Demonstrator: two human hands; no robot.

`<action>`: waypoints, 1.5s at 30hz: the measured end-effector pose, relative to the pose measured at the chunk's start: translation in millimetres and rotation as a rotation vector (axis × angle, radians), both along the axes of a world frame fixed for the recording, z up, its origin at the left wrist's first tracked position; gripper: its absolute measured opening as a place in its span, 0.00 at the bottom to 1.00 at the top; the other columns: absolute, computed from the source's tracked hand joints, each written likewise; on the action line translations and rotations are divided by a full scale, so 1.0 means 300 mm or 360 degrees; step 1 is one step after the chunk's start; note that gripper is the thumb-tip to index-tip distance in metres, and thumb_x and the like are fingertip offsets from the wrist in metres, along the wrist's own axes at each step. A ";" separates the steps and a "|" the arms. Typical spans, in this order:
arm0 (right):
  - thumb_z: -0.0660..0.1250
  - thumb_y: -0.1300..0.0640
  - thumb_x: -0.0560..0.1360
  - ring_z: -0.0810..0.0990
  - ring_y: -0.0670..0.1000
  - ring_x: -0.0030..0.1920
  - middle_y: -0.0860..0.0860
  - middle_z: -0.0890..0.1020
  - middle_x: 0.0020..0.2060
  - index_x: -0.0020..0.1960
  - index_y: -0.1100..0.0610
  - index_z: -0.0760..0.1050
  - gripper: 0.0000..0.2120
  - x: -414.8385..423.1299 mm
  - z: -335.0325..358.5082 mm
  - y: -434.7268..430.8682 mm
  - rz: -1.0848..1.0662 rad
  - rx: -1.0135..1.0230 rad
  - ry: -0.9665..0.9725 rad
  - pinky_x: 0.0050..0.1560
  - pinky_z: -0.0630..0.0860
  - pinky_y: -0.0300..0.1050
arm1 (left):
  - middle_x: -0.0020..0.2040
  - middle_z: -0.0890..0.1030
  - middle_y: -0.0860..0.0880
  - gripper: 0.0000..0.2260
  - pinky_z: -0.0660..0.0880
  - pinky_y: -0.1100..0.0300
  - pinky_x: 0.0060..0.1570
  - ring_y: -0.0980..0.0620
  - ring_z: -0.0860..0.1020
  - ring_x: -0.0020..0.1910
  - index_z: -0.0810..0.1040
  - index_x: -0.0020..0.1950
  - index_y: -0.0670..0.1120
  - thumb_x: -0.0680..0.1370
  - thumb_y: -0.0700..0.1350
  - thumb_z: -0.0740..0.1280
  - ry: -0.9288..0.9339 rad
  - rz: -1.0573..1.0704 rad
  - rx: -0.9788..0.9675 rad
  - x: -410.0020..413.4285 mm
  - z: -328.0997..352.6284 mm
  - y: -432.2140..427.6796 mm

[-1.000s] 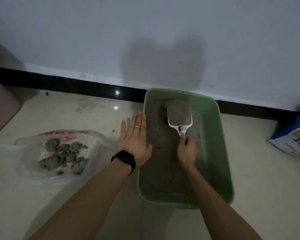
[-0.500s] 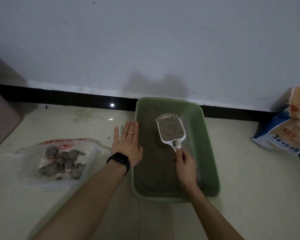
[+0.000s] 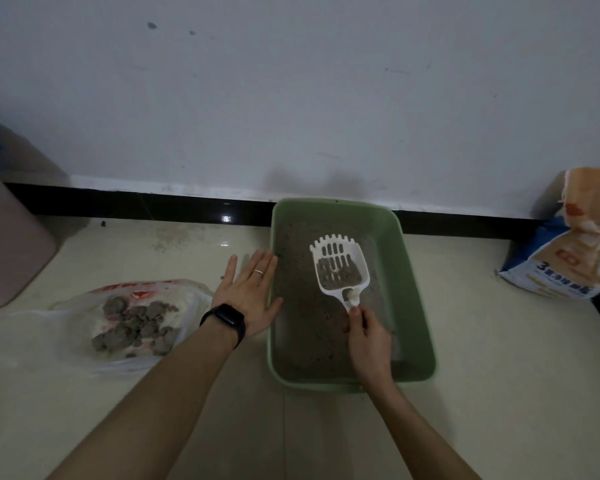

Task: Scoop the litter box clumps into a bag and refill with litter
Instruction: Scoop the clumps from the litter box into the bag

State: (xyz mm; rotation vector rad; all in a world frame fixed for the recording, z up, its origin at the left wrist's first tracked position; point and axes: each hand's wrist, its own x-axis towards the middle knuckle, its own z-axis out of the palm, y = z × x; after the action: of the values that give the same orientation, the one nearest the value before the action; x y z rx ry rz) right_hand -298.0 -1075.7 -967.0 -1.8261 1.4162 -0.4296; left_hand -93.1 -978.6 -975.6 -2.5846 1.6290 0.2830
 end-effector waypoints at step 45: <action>0.57 0.53 0.79 0.80 0.51 0.40 0.48 0.83 0.43 0.53 0.50 0.73 0.07 0.387 0.198 0.306 0.1154 -0.0181 0.0466 0.40 0.77 0.50 | 0.80 0.43 0.50 0.41 0.42 0.45 0.75 0.49 0.45 0.79 0.40 0.80 0.50 0.76 0.67 0.55 0.0126 0.0404 0.0459 0.446 0.016 0.649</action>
State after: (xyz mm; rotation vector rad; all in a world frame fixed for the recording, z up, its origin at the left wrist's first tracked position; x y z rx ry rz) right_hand -182.0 -983.8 -907.5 -2.4026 0.8126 0.1379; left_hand 40.9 -783.9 -970.8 -2.5764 1.1730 0.5953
